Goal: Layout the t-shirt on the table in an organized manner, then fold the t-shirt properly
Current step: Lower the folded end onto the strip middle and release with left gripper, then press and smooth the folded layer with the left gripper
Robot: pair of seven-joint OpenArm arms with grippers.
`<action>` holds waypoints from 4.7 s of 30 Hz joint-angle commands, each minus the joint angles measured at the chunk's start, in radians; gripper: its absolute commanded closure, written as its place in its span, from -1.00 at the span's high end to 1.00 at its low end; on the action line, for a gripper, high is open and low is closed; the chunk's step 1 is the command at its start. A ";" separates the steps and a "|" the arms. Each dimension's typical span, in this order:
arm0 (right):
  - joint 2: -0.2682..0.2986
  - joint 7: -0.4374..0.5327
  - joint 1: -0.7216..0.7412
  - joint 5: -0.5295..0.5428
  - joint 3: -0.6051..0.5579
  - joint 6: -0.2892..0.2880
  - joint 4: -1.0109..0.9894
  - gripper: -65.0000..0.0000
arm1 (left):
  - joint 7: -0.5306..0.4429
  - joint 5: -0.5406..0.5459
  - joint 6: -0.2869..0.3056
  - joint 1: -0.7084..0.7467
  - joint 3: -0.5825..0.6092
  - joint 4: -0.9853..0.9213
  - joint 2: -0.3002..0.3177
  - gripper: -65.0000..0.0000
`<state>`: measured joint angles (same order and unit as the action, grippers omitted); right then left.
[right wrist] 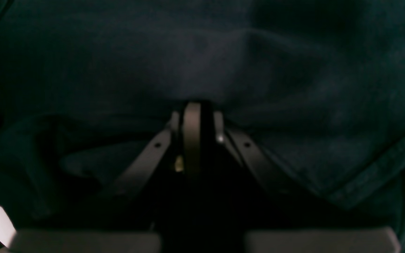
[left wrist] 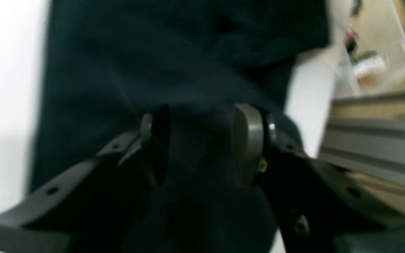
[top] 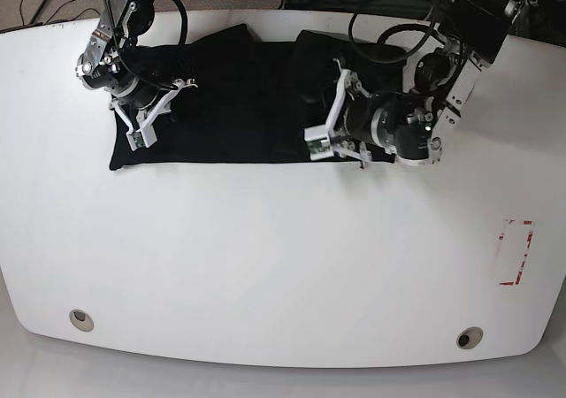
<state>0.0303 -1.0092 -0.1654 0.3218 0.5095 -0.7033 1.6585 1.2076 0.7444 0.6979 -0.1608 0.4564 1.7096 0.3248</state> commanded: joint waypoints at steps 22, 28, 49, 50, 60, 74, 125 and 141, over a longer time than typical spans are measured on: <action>0.004 -0.040 0.000 -0.028 0.001 0.005 0.001 -0.88 | -0.143 -0.233 0.000 0.162 -0.258 0.017 0.001 -0.23; 0.004 -0.040 0.000 -0.028 0.001 0.005 0.001 -0.88 | -0.143 -0.277 0.000 0.209 -0.253 0.014 0.004 -0.23; 0.004 -0.040 -0.003 -0.028 0.001 0.005 0.001 -0.88 | -0.143 -0.277 0.000 0.303 -0.100 0.123 0.040 -0.23; 0.004 -0.040 -0.003 -0.028 0.001 0.005 0.001 -0.88 | -0.143 -0.277 0.000 0.303 -0.098 0.129 0.040 -0.23; 0.004 -0.040 -0.004 -0.028 0.001 0.005 0.001 -0.88 | -0.142 -0.274 0.000 0.298 -0.210 0.214 0.040 -0.23; 0.004 -0.040 -0.006 -0.028 0.002 0.005 0.001 -0.88 | -0.131 -0.273 0.000 0.312 -0.273 0.214 0.047 -0.23; -0.017 -0.211 0.097 0.017 0.085 0.005 0.242 0.20 | -0.277 -0.472 0.000 0.284 -0.261 -0.214 0.121 -0.71; 0.095 -0.387 0.180 0.389 0.344 0.005 0.045 0.23 | -0.279 -0.474 0.000 0.286 -0.319 -0.216 0.147 -0.71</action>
<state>0.0944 -1.4117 0.0017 0.6636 0.8421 -0.6971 1.7359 0.7731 0.4229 0.7383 0.1074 0.1406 1.5215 0.4526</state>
